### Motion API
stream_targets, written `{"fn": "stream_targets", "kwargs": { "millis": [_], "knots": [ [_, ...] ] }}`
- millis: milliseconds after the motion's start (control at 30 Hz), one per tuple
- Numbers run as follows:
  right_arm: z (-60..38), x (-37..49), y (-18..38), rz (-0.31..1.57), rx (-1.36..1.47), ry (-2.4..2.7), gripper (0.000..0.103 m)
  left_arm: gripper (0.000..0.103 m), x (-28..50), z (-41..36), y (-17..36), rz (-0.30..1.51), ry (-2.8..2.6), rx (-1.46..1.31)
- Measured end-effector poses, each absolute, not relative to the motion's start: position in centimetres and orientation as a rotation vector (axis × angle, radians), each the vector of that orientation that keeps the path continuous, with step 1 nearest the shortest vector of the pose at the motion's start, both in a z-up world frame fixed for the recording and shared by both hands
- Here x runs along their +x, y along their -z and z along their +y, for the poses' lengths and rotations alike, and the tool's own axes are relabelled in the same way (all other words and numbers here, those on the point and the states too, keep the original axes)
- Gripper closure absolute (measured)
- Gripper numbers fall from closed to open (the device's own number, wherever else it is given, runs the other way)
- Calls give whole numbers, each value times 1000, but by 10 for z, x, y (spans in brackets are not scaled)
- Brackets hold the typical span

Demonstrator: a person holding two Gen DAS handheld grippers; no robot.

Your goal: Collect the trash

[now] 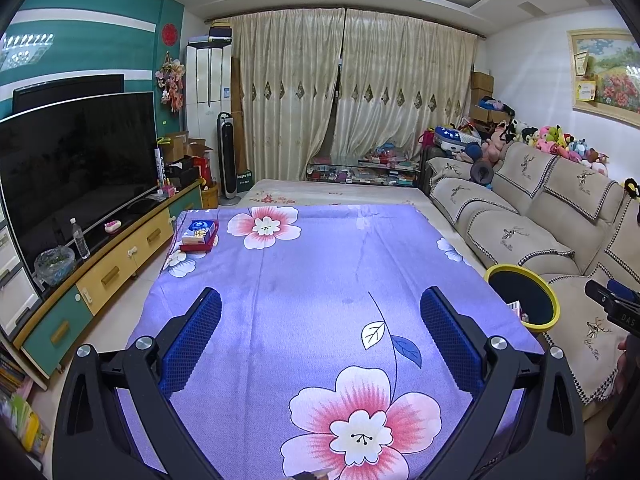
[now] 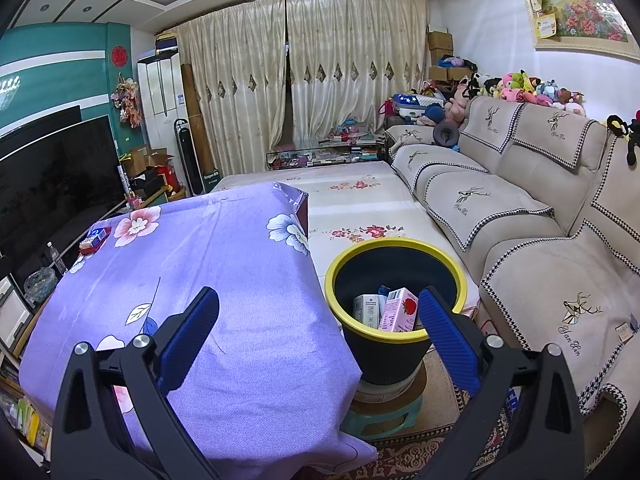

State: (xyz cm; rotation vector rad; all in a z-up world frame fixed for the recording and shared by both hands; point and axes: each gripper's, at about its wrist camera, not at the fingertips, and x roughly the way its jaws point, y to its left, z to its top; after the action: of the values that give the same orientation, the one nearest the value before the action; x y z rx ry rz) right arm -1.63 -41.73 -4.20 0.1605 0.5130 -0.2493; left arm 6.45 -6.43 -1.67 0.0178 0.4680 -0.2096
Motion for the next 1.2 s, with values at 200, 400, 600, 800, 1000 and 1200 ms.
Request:
{"fn": "stream_targets", "kwargs": {
  "millis": [200,400,600,800,1000,1200],
  "knots": [
    [-417,-16,43,512,162,248,8,5,65,-65,19,470,210,18],
    [-417,-16,44,515,163,248,8,5,64,-65,23,472,211,19],
    [-417,-15,44,516,162,249,8,5,64,-65,25,473,212,16],
    [-417,-15,44,517,162,249,8,5,65,-65,29,478,216,9],
    [-417,-14,44,516,163,248,8,5,64,-66,30,477,217,8],
    [-416,-14,45,517,163,247,8,5,63,-69,34,483,218,16]
  ]
}}
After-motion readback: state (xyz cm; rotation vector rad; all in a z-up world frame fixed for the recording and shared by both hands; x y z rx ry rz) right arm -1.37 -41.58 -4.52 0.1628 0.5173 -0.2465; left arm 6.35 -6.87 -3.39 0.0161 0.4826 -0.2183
